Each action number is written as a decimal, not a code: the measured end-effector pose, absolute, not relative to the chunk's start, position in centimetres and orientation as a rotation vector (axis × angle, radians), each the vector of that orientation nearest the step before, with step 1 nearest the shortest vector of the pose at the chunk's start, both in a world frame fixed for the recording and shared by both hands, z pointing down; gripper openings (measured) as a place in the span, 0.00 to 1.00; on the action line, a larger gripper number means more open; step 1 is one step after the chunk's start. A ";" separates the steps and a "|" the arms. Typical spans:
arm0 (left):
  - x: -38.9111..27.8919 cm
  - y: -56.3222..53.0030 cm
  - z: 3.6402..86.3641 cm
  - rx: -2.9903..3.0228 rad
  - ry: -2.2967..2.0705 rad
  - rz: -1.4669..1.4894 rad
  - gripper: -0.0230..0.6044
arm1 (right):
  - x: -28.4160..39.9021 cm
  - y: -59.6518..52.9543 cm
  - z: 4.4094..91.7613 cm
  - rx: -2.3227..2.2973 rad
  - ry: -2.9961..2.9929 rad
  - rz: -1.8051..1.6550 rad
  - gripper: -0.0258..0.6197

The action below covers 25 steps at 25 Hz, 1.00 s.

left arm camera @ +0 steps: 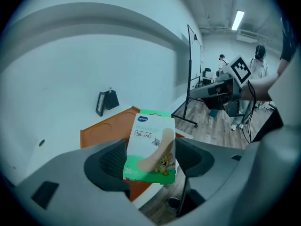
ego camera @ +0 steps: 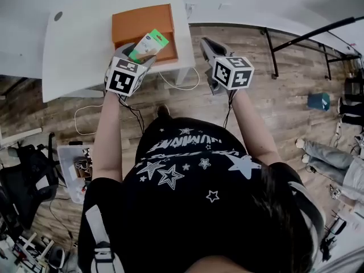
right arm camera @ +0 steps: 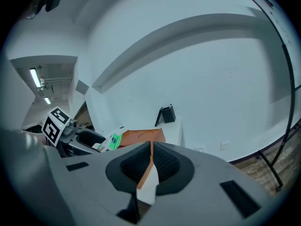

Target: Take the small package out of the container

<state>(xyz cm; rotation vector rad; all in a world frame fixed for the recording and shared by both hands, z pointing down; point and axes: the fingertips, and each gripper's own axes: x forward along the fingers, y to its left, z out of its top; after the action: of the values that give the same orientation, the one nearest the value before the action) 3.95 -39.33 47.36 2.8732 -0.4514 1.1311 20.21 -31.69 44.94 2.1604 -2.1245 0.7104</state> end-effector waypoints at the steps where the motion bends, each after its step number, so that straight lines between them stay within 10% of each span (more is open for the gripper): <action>1: 3.8 -38.8 47.2 2.863 -0.480 1.108 0.60 | 20.3 -31.2 44.9 2.152 -2.130 0.708 0.12; 25: -4.1 -22.1 44.6 2.676 -0.938 0.740 0.59 | 16.7 -16.8 46.2 1.899 -2.289 0.701 0.12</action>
<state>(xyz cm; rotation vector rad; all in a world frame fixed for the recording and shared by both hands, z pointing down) -4.10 -22.12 44.60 2.6759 -0.9383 0.7396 16.72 -16.78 46.21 1.8986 -2.2889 0.7014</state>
